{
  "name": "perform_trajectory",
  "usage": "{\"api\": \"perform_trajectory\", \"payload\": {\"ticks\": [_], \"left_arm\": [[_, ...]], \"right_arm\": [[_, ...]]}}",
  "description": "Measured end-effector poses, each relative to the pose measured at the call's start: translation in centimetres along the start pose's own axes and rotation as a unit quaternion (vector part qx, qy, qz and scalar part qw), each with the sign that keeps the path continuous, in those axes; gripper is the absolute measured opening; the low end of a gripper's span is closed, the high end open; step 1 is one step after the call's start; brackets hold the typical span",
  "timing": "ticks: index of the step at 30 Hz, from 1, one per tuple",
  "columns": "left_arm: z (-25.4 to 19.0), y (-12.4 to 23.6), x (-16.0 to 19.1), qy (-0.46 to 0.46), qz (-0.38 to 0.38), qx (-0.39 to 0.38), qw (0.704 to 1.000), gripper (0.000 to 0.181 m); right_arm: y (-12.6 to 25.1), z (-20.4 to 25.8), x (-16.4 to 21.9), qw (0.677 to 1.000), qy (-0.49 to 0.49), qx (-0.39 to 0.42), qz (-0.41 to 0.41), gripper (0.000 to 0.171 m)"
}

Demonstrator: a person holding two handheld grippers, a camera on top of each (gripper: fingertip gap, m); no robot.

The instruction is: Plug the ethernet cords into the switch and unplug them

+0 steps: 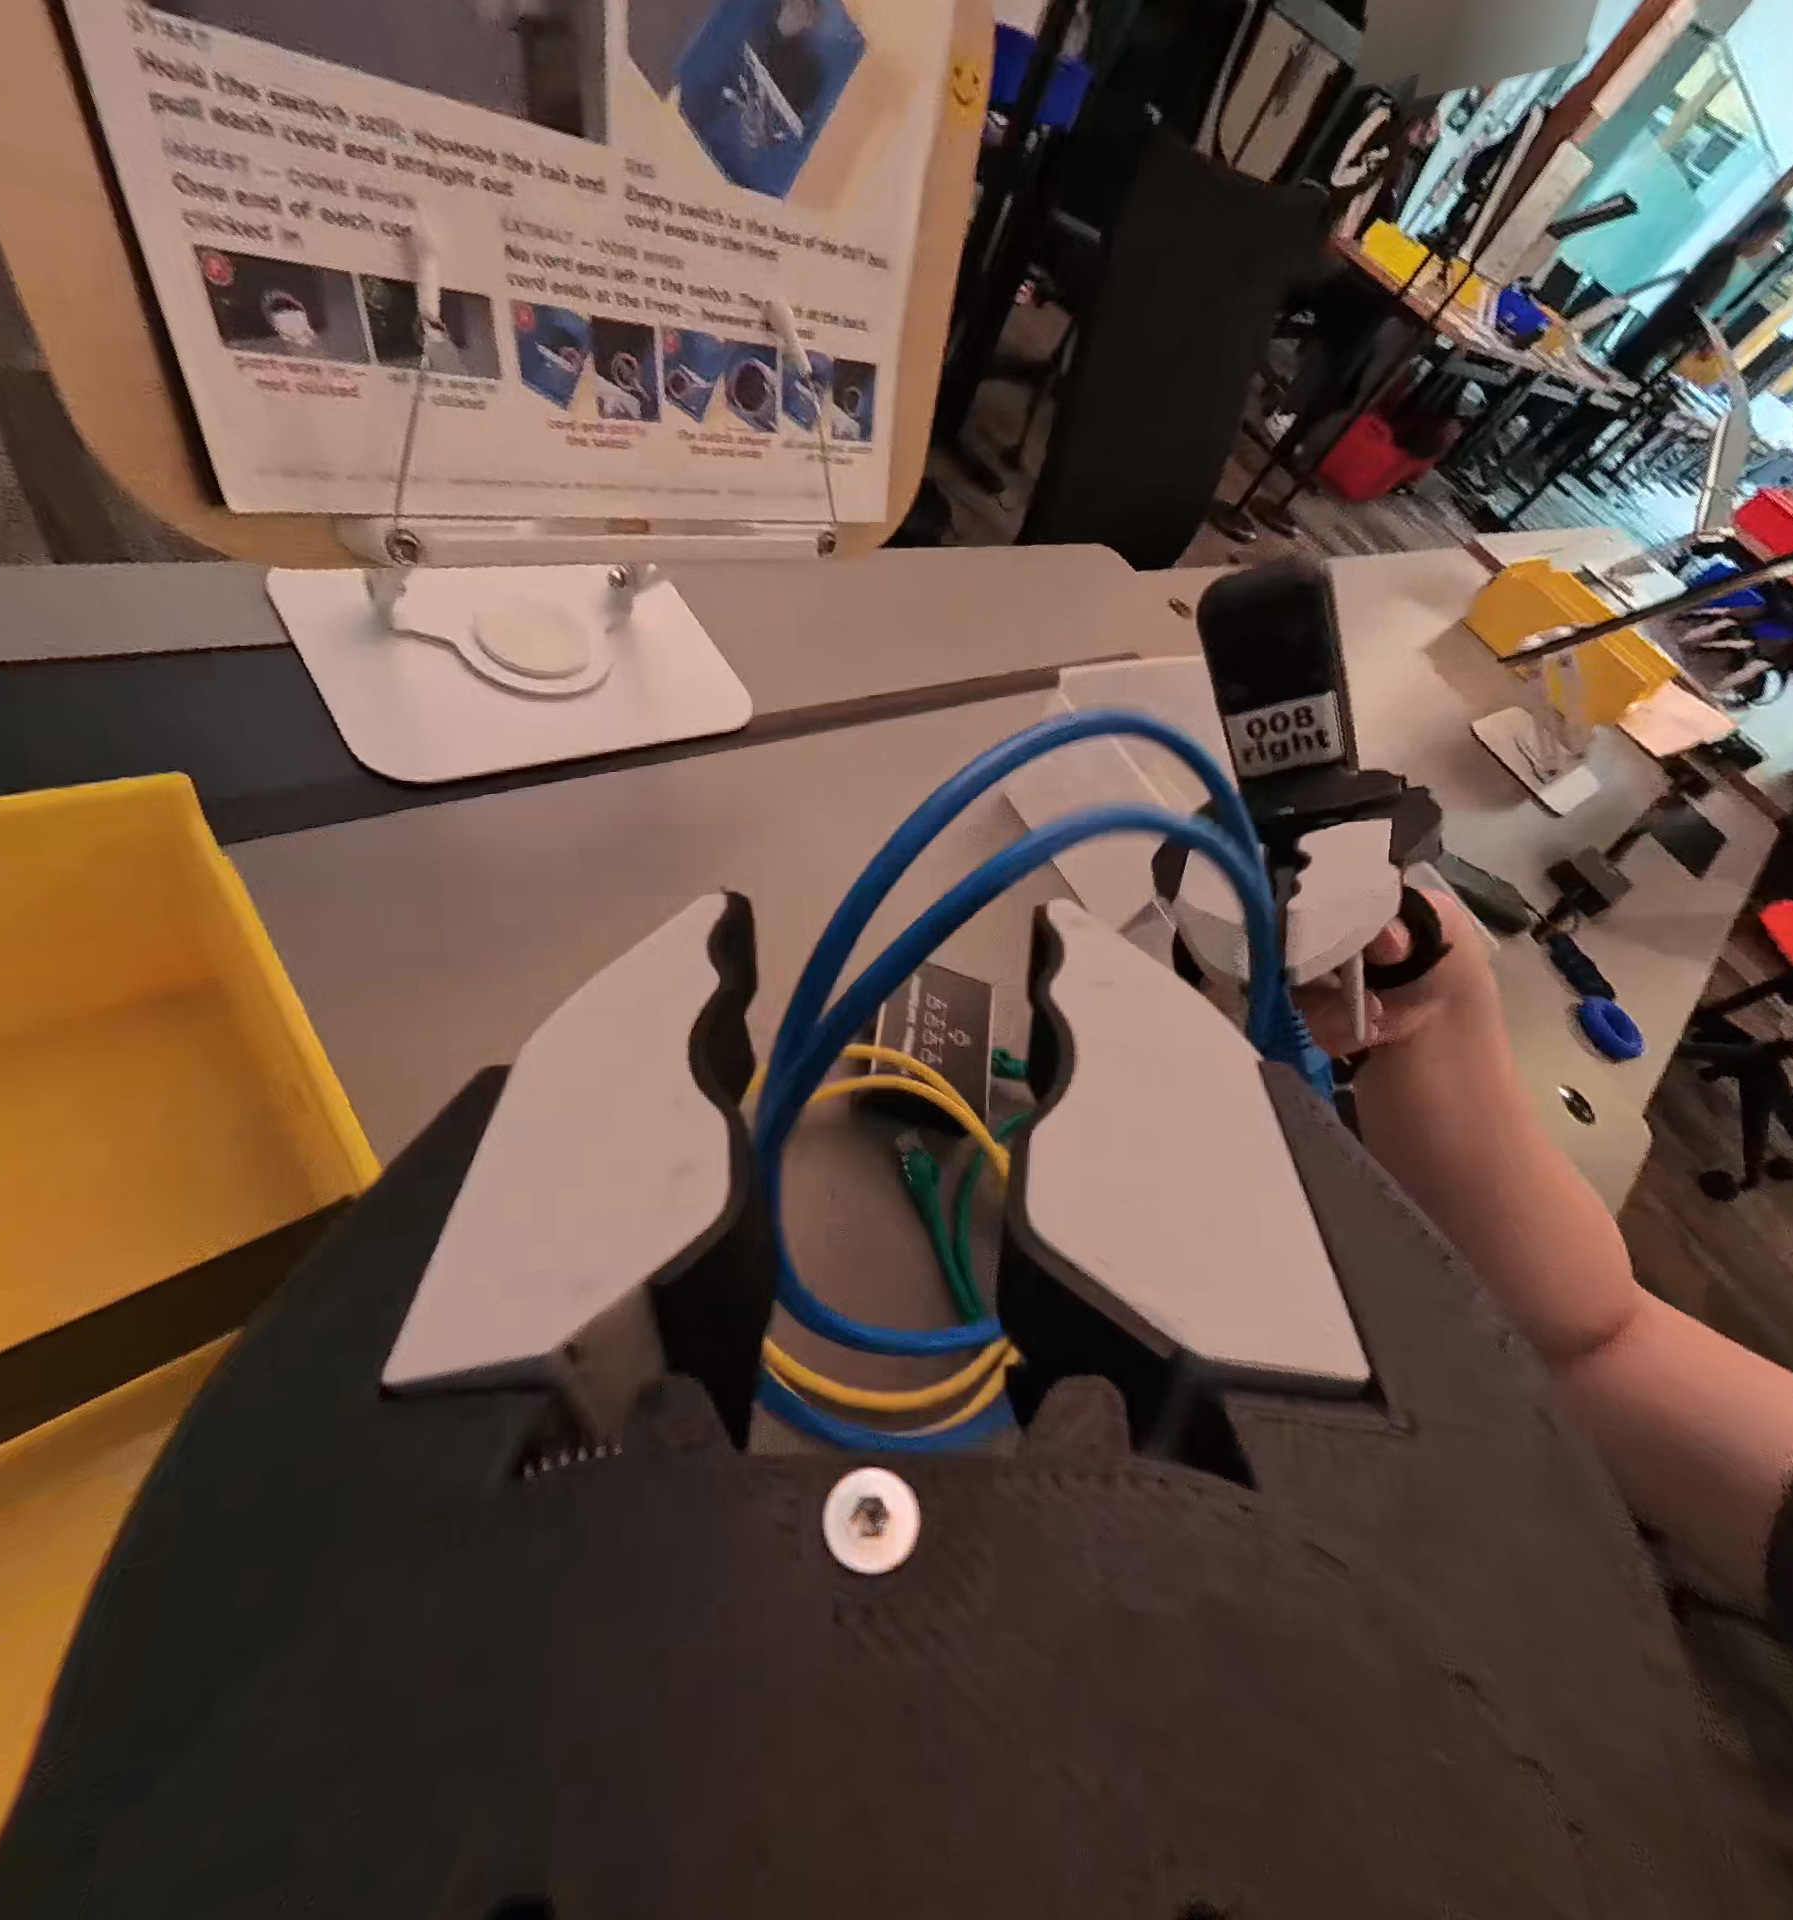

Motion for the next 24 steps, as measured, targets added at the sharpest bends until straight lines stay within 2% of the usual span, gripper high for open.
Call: {"api": "perform_trajectory", "payload": {"ticks": [1, 3, 4, 5, 8, 10, 15, 17, 19, 21, 22, 24], "left_arm": [[0.1, 0.0, -0.2, -0.001, -0.009, -0.012, 1.0, 0.054], [0.3, 0.1, -0.8, -0.012, -0.035, -0.076, 0.996, 0.083], [-0.1, 0.0, -0.9, -0.032, -0.039, -0.1, 0.994, 0.09], [-1.2, -0.3, -0.9, -0.06, -0.035, -0.093, 0.993, 0.09], [-6.2, -2.5, 0.2, -0.118, 0.023, 0.062, 0.991, 0.079], [-8.5, -4.3, 1.4, -0.134, 0.083, 0.13, 0.979, 0.077], [-10.0, -9.1, 2.8, -0.16, 0.155, 0.095, 0.97, 0.077], [-9.9, -9.9, 2.7, -0.137, 0.15, 0.106, 0.973, 0.067], [-10.0, -10.1, 2.5, -0.114, 0.14, 0.15, 0.972, 0.053], [-9.9, -10.1, 2.6, -0.104, 0.147, 0.186, 0.966, 0.034], [-9.5, -9.9, 2.7, -0.112, 0.154, 0.183, 0.965, 0.015], [-9.1, -9.1, 2.6, -0.126, 0.156, 0.178, 0.963, 0.011]], "right_arm": [[0.3, -0.4, -0.2, 1.0, -0.004, 0.002, -0.018, 0.005], [1.1, -0.8, -0.7, 0.998, -0.017, -0.002, -0.064, 0.005], [1.5, -1.2, -0.9, 0.996, -0.022, 0.005, -0.083, 0.005], [1.9, -1.6, -1.1, 0.994, -0.026, 0.016, -0.102, 0.005], [2.6, -1.8, -1.5, 0.988, -0.034, 0.011, -0.153, 0.005], [2.8, -1.6, -1.6, 0.985, -0.033, 0.011, -0.17, 0.004], [1.9, -0.3, -1.8, 0.984, -0.009, 0.01, -0.177, 0.005], [1.6, 0.1, -1.7, 0.984, 0.002, 0.015, -0.176, 0.005], [1.5, 0.2, -1.8, 0.984, 0.009, 0.016, -0.179, 0.005], [1.7, 0.4, -1.9, 0.982, 0.014, 0.009, -0.187, 0.005], [1.9, 0.5, -2.0, 0.981, 0.016, 0.001, -0.191, 0.005], [1.7, 0.7, -2.0, 0.982, 0.034, -0.006, -0.186, 0.006]]}}
Point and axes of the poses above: each gripper's, where its closed fingertips meet, y back along the fingers, x out of its underside, z = x × y across the jaws, the point moved 6 cm from there along y, back along the fingers, and after that the axes turned 14 degrees about z, right-handed, at the moved point
